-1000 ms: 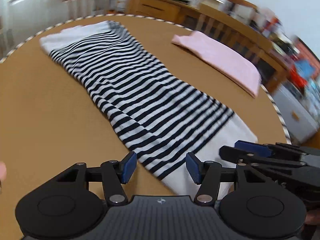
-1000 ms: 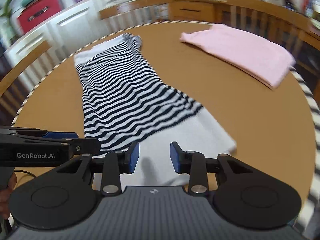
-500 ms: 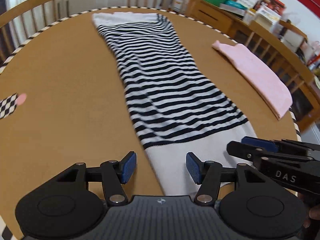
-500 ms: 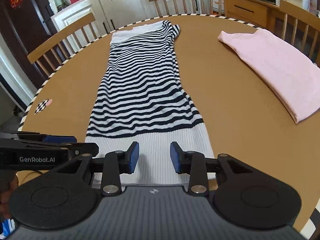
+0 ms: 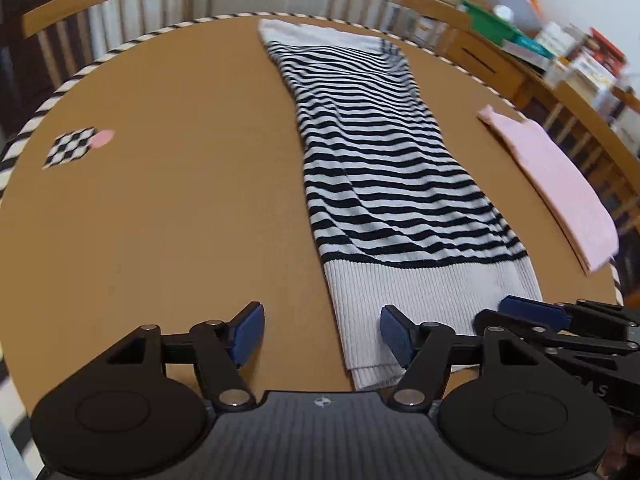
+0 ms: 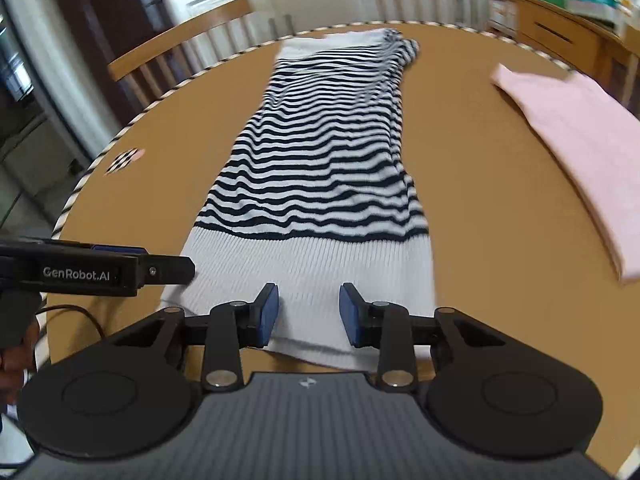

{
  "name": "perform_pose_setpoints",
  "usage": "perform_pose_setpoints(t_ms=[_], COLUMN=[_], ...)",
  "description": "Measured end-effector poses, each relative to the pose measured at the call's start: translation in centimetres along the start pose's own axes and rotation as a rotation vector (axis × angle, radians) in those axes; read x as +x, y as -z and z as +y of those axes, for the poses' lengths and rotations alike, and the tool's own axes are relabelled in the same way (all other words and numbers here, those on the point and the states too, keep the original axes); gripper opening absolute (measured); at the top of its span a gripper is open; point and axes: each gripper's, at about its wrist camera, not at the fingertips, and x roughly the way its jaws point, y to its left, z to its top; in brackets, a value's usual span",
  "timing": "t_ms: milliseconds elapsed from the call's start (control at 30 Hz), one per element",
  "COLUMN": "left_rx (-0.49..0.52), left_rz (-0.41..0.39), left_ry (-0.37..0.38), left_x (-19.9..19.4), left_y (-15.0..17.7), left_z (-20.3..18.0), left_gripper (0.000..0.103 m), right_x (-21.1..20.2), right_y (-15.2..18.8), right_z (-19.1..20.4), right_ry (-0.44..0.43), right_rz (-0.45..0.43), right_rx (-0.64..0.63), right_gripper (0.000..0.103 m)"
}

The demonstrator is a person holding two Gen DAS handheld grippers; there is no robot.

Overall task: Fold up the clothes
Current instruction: 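Move both open grippers to the white hem end of the folded strip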

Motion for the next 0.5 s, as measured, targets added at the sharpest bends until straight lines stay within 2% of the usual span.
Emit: perform_pose_setpoints(t_ms=[233, 400, 500], left_rx=[-0.081, -0.129, -0.181], left_rz=[-0.027, -0.032, -0.016], left_ry=[0.005, 0.009, 0.059], left_x=[-0.7, -0.7, -0.3], left_y=[1.8, 1.9, 1.4], left_z=[-1.9, -2.2, -1.6], left_gripper=[0.068, 0.068, 0.068], right_x=[-1.7, -1.7, -1.2], right_y=[0.1, 0.3, 0.6], right_z=[-4.7, -7.2, -7.6], right_ry=[-0.033, -0.047, -0.089], right_rz=[0.021, 0.044, 0.064], right_rx=[0.006, 0.121, 0.187], right_gripper=[0.036, 0.039, 0.04])
